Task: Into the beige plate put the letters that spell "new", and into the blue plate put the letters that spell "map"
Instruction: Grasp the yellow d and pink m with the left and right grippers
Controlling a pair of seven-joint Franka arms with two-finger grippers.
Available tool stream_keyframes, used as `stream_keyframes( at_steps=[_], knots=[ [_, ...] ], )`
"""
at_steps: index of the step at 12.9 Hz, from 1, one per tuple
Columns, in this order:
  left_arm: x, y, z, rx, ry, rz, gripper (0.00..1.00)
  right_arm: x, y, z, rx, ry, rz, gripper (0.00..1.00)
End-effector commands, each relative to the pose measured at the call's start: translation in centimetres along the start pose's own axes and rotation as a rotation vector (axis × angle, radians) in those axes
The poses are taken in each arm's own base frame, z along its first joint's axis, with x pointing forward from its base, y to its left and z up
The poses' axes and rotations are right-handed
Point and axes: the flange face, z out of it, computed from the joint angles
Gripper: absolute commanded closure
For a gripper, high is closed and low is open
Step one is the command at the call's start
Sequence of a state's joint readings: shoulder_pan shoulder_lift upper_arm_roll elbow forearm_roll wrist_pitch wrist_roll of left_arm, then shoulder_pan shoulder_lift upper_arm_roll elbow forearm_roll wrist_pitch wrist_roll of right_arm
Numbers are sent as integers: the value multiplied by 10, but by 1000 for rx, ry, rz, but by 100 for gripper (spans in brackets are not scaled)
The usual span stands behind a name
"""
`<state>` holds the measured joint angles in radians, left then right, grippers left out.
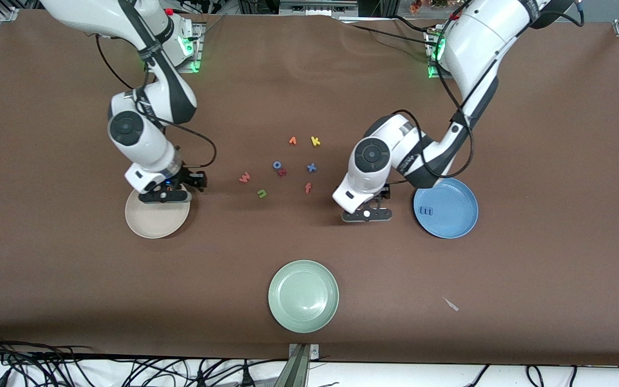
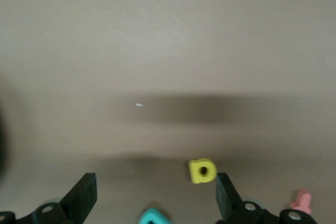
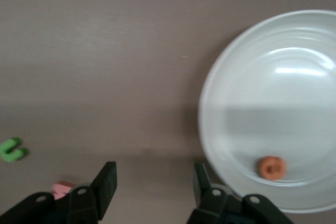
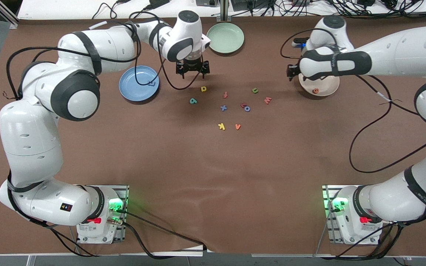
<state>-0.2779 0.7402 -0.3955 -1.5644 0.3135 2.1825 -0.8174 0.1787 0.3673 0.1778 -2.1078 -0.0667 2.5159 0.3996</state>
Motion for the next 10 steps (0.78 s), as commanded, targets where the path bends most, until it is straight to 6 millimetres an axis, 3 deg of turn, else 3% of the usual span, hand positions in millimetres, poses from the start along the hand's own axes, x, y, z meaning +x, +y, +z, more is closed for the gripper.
stream_keyframes(
  at_steps=[1,5,8,10],
  knots=[
    [-9,23,21,-49,26,14,3,16,-31,15,36,-2,94,33],
    [-14,28,44,-61,12,20,11,-7,-56,32,37,-38,274,33],
    [-20,31,49,-56,5,29,28,-30,-94,41,34,-56,356,33],
    [-22,31,61,-48,-7,34,37,-41,-95,47,26,-66,356,33]
  ],
)
